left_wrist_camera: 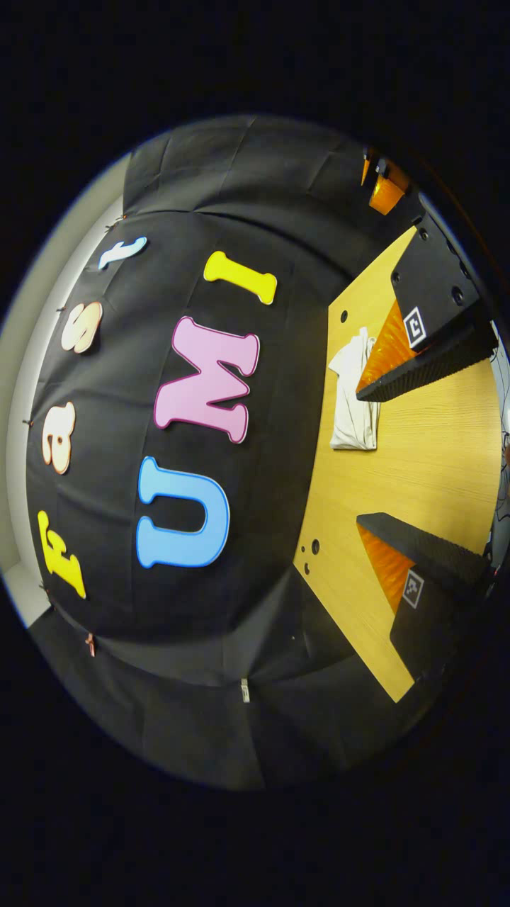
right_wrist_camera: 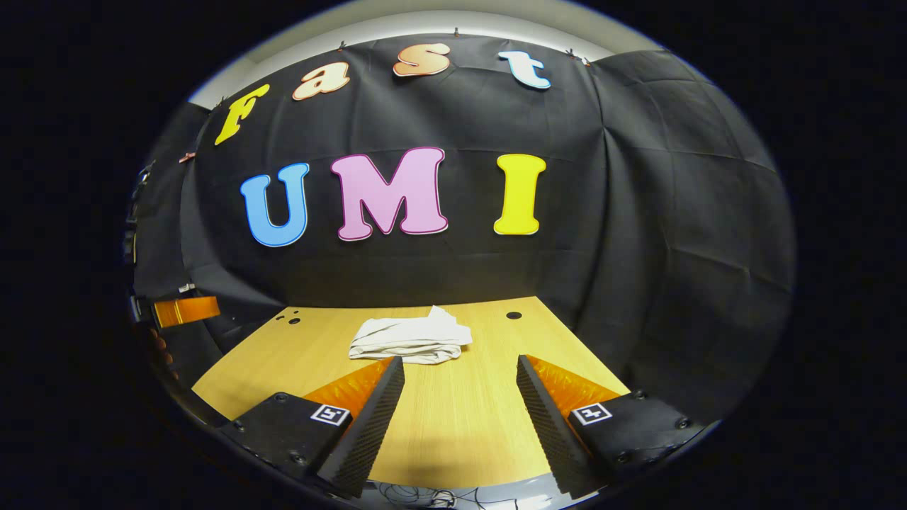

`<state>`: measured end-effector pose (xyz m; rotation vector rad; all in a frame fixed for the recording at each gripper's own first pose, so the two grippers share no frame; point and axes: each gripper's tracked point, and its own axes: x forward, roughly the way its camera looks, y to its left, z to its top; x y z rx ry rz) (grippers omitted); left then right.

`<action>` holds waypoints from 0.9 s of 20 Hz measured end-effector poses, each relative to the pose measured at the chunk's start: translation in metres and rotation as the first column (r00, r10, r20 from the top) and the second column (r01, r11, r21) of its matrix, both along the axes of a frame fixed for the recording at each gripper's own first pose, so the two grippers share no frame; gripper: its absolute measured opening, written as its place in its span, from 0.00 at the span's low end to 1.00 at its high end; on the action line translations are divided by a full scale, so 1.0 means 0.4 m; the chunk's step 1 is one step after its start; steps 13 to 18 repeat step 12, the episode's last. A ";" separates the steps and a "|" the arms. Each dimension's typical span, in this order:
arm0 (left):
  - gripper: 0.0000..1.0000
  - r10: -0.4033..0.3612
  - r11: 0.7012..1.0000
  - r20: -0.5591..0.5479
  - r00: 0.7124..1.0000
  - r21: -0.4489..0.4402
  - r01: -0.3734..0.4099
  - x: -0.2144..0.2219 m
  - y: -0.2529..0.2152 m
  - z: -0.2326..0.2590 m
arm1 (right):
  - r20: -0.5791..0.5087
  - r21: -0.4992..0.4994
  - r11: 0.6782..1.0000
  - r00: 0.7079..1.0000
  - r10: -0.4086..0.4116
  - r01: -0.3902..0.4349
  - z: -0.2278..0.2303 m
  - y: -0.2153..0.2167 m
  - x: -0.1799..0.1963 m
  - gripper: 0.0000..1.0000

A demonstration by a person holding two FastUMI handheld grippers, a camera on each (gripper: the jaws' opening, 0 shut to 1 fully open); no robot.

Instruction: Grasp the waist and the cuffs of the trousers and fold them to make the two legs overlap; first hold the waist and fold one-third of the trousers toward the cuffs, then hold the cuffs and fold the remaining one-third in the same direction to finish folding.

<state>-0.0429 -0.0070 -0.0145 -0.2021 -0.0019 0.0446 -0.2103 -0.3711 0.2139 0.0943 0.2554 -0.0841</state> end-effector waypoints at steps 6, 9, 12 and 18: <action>0.98 0.012 0.996 -0.012 1.000 0.093 -0.011 -0.088 0.046 -0.104 | -0.060 0.029 0.999 0.997 0.039 -0.037 -0.087 0.083 -0.077 0.99; 0.98 0.003 0.991 -0.059 0.998 0.130 0.005 -0.092 0.038 -0.132 | -0.081 0.068 0.997 0.996 0.029 -0.024 -0.107 0.098 -0.086 0.99; 0.97 -0.013 0.991 -0.064 0.998 0.131 0.022 -0.082 0.034 -0.122 | -0.077 0.064 0.998 0.997 0.013 -0.008 -0.105 0.096 -0.094 0.99; 0.97 -0.013 0.991 -0.064 0.998 0.131 0.022 -0.082 0.034 -0.122 | -0.077 0.064 0.998 0.997 0.013 -0.008 -0.105 0.096 -0.094 0.99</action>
